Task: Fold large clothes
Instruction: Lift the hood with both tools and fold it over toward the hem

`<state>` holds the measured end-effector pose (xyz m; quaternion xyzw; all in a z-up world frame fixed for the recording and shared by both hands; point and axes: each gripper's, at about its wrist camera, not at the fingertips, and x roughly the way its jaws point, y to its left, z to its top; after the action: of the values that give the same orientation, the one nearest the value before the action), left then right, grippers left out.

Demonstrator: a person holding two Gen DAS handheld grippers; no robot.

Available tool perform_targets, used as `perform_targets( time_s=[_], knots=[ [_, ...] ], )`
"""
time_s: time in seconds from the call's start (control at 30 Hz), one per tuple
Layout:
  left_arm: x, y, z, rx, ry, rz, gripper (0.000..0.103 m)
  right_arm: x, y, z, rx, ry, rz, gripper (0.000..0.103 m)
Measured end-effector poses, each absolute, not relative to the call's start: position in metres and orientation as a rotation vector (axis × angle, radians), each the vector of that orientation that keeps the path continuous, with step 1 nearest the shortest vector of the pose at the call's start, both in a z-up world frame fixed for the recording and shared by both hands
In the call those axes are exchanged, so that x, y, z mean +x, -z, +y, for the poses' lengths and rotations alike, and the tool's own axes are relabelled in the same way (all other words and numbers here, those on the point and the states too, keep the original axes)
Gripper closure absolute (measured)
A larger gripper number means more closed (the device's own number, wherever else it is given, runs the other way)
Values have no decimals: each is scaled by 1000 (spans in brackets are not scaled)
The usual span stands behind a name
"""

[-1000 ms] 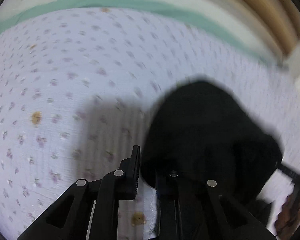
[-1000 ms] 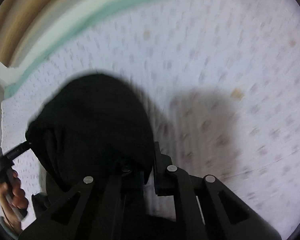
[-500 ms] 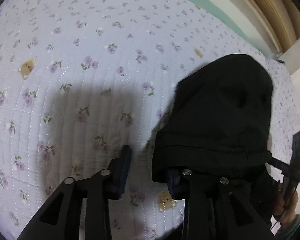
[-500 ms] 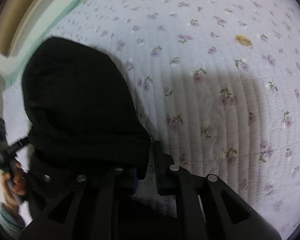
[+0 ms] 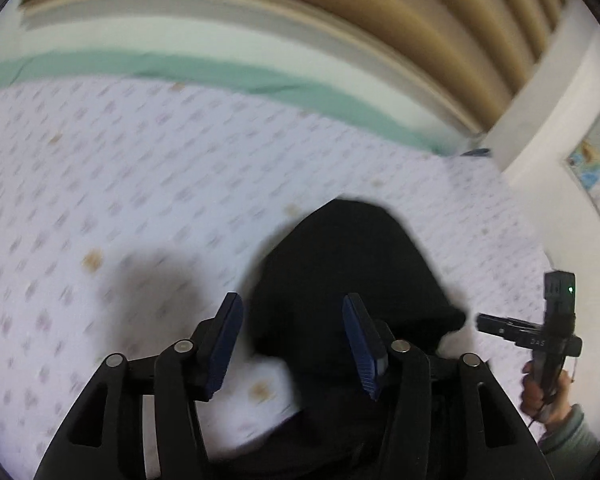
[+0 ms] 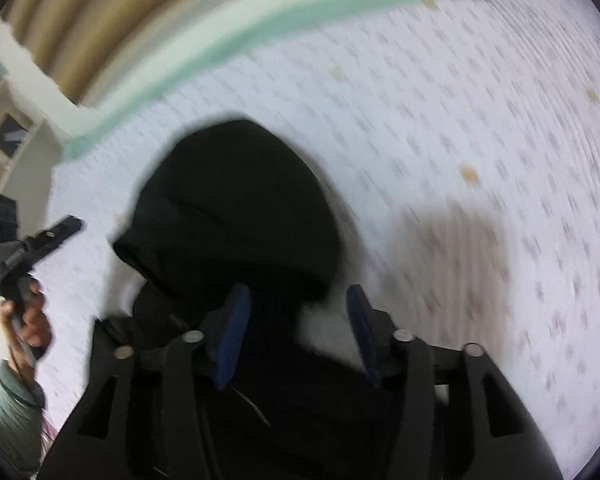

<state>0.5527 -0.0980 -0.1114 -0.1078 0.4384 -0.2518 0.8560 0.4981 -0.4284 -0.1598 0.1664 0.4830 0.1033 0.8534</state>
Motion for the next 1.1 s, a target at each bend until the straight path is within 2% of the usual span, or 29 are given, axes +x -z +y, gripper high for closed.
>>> perform_targets(
  time_s=[0.07,0.13,0.17,0.2,0.23,0.3,0.4,0.67,0.73,0.9,1.0,1.1],
  knots=[
    [567,118,-125,-192,550,928,44,521,152,-412,292,-206,983,26],
    [584,140,-139,-182,545,988,44,540,161,-400,237,-204,991,26],
    [591,156,-145,-183,539,1030,44,552,175,-390,193,-193,1021,28],
    [595,174,-152,-178,525,1068,44,557,186,-387,168,-184,1046,40],
    [599,192,-155,-163,504,1092,44,564,206,-382,147,-186,1090,46],
    [598,221,-158,-145,492,1119,44,570,235,-377,130,-197,1144,48],
    [592,246,-153,-136,497,1058,44,566,259,-378,111,-211,1098,49],
    [591,230,-161,-74,473,1075,43,565,249,-383,126,-206,1124,48],
    [579,202,-157,-75,507,1044,44,567,226,-388,165,-252,1115,48],
    [571,146,-159,-133,596,898,43,596,158,-372,174,-314,943,48],
    [584,156,-168,-122,569,919,43,632,169,-353,100,-275,977,48],
    [611,206,-177,-107,484,1058,44,662,221,-342,84,-243,1151,48]
  ],
)
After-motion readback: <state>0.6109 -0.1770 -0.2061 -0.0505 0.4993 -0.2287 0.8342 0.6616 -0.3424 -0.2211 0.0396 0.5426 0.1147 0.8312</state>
